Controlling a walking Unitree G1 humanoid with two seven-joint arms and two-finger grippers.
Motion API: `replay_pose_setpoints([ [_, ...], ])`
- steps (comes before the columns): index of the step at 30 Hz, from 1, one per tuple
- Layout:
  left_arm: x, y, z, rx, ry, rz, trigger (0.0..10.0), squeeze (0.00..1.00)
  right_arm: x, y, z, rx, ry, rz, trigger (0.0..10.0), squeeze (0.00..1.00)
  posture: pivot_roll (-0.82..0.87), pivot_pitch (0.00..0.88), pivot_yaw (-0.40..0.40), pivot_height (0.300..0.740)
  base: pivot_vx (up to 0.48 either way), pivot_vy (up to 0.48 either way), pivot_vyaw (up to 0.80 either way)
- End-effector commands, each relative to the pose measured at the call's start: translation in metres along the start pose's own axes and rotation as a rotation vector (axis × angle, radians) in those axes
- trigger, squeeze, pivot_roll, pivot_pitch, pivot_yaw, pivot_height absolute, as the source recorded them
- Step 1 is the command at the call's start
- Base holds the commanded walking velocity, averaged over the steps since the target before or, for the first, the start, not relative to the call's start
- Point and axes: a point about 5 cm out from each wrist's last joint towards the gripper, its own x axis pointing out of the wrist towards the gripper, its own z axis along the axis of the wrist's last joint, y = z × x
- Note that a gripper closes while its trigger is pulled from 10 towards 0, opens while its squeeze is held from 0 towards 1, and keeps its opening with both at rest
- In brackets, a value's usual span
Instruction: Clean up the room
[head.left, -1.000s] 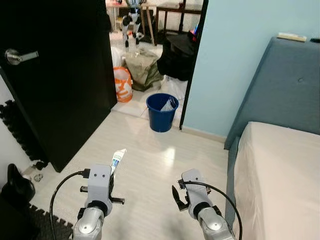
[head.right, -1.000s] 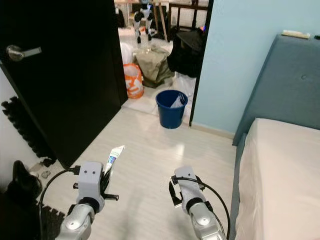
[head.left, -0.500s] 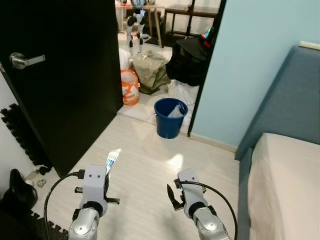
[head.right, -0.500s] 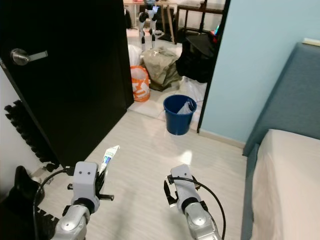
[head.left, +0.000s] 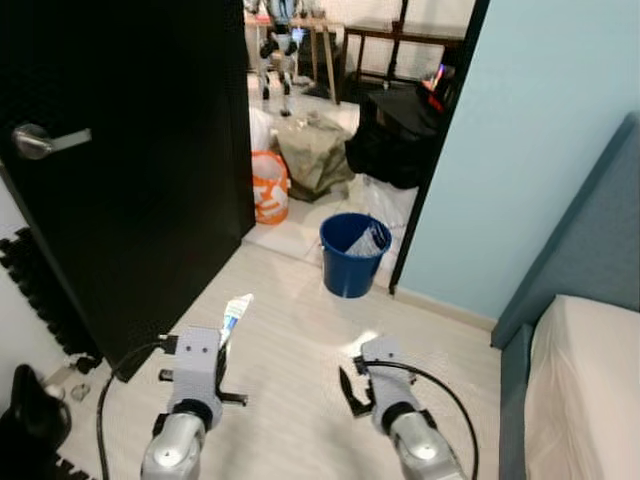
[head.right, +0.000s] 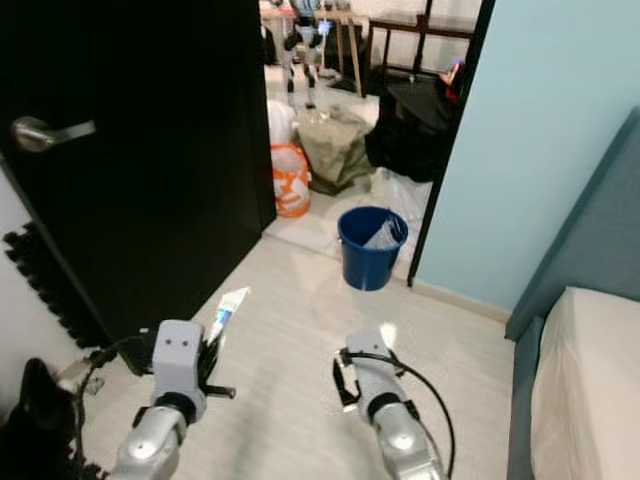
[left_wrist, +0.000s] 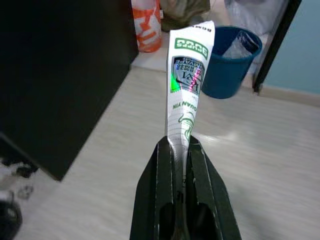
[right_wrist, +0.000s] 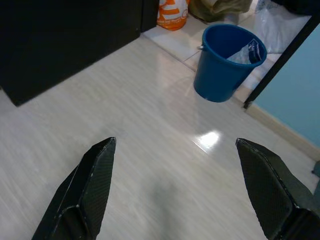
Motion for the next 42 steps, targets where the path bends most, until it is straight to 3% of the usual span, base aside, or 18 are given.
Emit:
replay_pose_setpoints([
  [1, -0.0027, -0.0008, -0.0049, -0.004, 0.025, -0.008, 10.0, 0.0, -0.0021, -0.0047, -0.0069, 0.013, 0.03, -0.027, 10.0, 0.0, 0.0, 0.108, -0.009, 0.74, 0.364, 0.0, 0.0],
  [9, -0.0005, -0.0016, -0.004, -0.004, 0.026, -0.013, 10.0, 0.0, -0.002, -0.0063, -0.0074, 0.023, 0.034, -0.046, 10.0, 0.0, 0.0, 0.112, 0.0, 0.74, 0.361, 0.0, 0.0],
  [16, -0.0007, -0.0022, -0.004, -0.007, 0.027, -0.011, 10.0, 0.0, -0.0017, -0.0056, -0.007, 0.021, 0.031, -0.036, 10.0, 0.0, 0.0, 0.117, -0.005, 0.74, 0.357, 0.0, -0.74],
  [42, -0.0012, 0.0, -0.005, -0.01, 0.032, -0.002, 10.0, 0.0, -0.0007, -0.0014, -0.0055, 0.005, 0.021, -0.012, 10.0, 0.0, 0.0, 0.12, -0.006, 0.74, 0.342, 0.0, 0.0],
])
